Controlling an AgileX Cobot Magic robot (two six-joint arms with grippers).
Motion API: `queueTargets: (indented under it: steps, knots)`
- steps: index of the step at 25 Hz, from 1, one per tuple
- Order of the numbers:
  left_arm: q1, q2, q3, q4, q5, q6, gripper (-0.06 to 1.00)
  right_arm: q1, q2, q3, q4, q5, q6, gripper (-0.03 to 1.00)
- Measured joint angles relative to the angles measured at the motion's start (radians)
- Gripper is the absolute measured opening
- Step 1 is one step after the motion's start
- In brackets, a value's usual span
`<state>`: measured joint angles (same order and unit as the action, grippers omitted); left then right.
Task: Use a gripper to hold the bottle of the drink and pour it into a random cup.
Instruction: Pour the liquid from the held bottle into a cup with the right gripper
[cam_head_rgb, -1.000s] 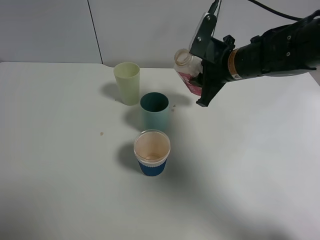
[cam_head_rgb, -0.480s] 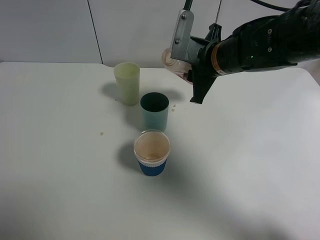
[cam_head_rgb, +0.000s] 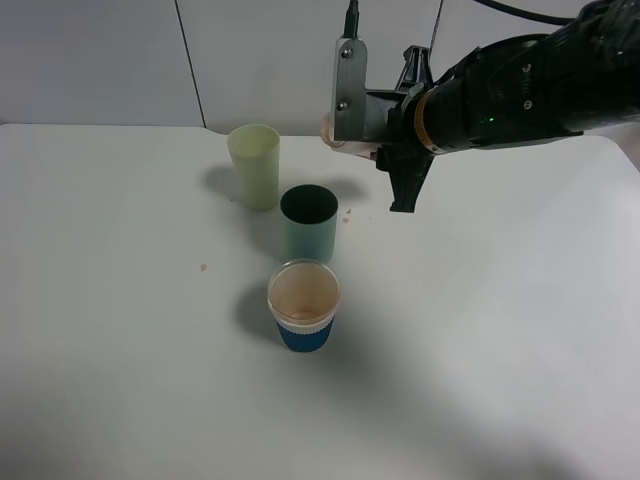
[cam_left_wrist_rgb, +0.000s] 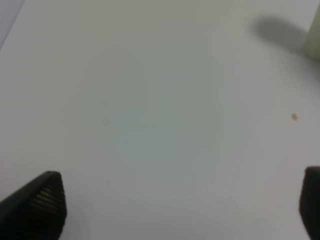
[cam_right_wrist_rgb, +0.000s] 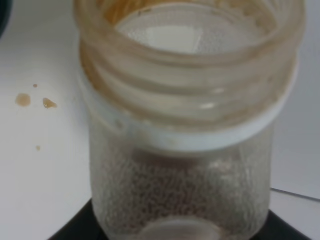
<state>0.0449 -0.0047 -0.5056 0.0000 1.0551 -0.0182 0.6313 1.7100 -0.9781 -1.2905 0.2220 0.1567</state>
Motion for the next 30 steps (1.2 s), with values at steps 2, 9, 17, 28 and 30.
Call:
queueTargets:
  steps: [2,9,17,28,30]
  knots:
    - [0.000,0.000,0.000,0.000,0.000,0.000,0.93,0.013,0.000,-0.007,-0.001,0.019,-0.008,0.36]
    - [0.000,0.000,0.000,0.000,0.000,0.000,0.93,0.036,0.000,-0.016,-0.016,0.045,-0.051,0.36]
    - [0.000,0.000,0.000,0.000,0.000,0.000,0.93,0.036,0.000,-0.016,-0.026,0.059,-0.094,0.36]
    - [0.000,0.000,0.000,0.000,0.000,0.000,0.93,0.063,0.000,-0.016,-0.087,0.105,-0.125,0.36]
    - [0.000,0.000,0.000,0.000,0.000,0.000,0.93,0.066,0.000,-0.016,-0.101,0.111,-0.126,0.36]
